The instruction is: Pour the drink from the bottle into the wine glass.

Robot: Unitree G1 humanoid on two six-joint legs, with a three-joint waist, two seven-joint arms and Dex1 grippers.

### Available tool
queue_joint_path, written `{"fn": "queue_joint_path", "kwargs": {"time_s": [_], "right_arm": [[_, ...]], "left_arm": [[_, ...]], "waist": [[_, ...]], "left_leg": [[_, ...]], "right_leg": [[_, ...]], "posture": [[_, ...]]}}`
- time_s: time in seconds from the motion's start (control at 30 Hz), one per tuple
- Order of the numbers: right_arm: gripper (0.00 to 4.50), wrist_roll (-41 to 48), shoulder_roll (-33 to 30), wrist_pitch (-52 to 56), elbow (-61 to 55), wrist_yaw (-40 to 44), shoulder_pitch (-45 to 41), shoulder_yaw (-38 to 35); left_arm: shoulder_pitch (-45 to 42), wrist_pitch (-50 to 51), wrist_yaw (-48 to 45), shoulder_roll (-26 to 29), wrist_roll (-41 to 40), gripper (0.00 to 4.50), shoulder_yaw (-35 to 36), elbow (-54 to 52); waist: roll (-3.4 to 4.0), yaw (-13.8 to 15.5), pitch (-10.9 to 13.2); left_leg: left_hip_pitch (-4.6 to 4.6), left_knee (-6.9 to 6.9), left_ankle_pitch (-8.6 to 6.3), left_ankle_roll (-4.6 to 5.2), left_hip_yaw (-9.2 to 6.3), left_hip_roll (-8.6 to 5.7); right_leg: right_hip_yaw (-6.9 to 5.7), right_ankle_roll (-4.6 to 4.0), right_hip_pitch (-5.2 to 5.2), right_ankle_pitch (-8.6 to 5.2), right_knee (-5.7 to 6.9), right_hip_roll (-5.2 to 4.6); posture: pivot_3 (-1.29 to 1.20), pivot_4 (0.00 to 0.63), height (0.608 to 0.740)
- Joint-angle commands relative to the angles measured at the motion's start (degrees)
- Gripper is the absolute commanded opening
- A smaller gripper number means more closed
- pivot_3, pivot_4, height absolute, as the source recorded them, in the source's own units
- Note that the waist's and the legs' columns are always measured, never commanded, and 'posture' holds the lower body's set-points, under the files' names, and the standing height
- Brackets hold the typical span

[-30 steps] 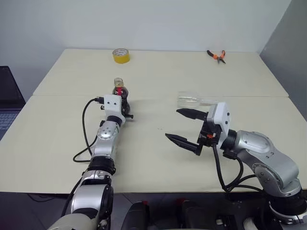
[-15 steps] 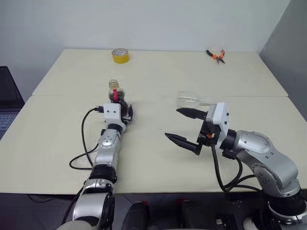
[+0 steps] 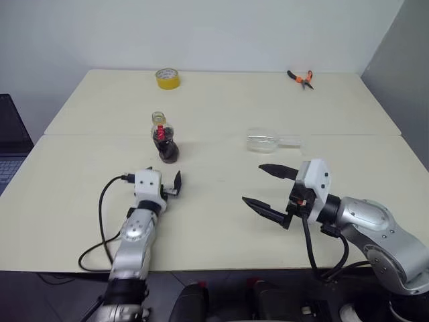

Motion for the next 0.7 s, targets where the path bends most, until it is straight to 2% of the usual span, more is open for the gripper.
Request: {"fn": "queue_joint_path", "kwargs": {"time_s": [0.03, 0.2, 0.4, 0.53, 0.7], "right_arm": [[4.5, -2.3, -0.1, -2.0, -1.0, -2.1, 1.7, -2.7], [4.5, -17.2, 0.1, -9.5, 7.1, -9.9, 2.3, -1.0], [4.5, -40.8, -4.9, -15.4, 19.4, -15.4, -4.6, 9.9], [4.5, -55.9, -6.4, -18.9, 30.5, -19.8, -11.3, 16.3], [4.5, -64.5, -3.1, -21.3, 45.2, -24.9, -20.7, 19.4]], "left_arm": [[3.4, 1.6, -2.5, 1.1, 1.0, 4.46, -3.0, -10.0], [3.9, -0.8, -9.4, 3.2, 1.3, 4.46, -8.9, -14.0], [-5.2, -0.1, -20.5, 5.9, -2.5, 4.46, -12.4, -10.2], [-11.1, -1.1, -25.2, 7.6, -3.5, 4.46, -12.2, -4.6], [-16.4, 1.0, -35.8, 10.2, -8.5, 4.46, -12.5, -2.1]], "waist": [[-0.01, 0.2, 0.0], [-0.03, 0.6, 0.0], [0.0, 0.5, 0.0], [0.01, 0.1, 0.0], [0.0, -0.2, 0.0]], "left_leg": [[0.0, 0.0, 0.0, 0.0, -0.02, -0.01], [0.09, 0.02, 0.0, 0.0, -0.03, -0.06], [0.1, 0.0, 0.01, -0.01, 0.01, -0.04], [0.11, -0.01, 0.01, -0.02, 0.06, -0.02], [0.02, -0.01, 0.06, -0.11, 0.19, 0.0]], "right_leg": [[-0.02, 0.0, 0.02, 0.0, -0.01, 0.0], [-0.05, 0.01, 0.21, 0.0, -0.12, 0.0], [-0.03, 0.0, 0.15, -0.01, -0.1, 0.05], [0.03, 0.0, 0.13, -0.01, -0.11, 0.09], [0.13, 0.0, -0.05, -0.01, -0.07, 0.09]], "posture": [[0.0, 0.15, 0.74], [0.0, 0.15, 0.74], [0.0, 0.15, 0.74], [0.0, 0.15, 0.74], [0.0, 0.15, 0.74]]}}
